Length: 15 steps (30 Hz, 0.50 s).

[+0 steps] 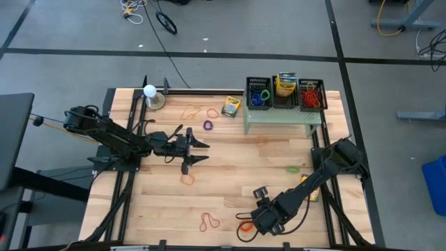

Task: Pick & Place Office Desk Supplies
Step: Put the bottom yellow rubber band into the right black basket on the shelf

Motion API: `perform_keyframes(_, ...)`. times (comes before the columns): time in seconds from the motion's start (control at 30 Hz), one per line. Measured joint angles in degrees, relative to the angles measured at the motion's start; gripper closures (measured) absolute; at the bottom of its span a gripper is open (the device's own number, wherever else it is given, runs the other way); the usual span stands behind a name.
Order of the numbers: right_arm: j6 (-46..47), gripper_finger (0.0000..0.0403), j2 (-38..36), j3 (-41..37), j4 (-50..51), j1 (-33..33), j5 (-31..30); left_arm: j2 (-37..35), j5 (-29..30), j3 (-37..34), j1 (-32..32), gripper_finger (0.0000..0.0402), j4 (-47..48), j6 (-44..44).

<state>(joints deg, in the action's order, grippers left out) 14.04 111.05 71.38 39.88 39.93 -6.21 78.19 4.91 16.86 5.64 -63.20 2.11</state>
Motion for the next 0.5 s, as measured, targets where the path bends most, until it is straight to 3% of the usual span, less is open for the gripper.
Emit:
perform_keyframes(0.3,-2.5,0.0277,0.8,-1.3,-2.5,-0.7,0.9,-0.1,0.0,0.0,0.0,0.0189,-0.1,0.0)
perform_keyframes(0.5,-3.1,0.0336,0.8,-1.3,-2.9,-1.9,1.9,-0.1,0.0,0.0,0.0,0.0189,-0.3,0.0)
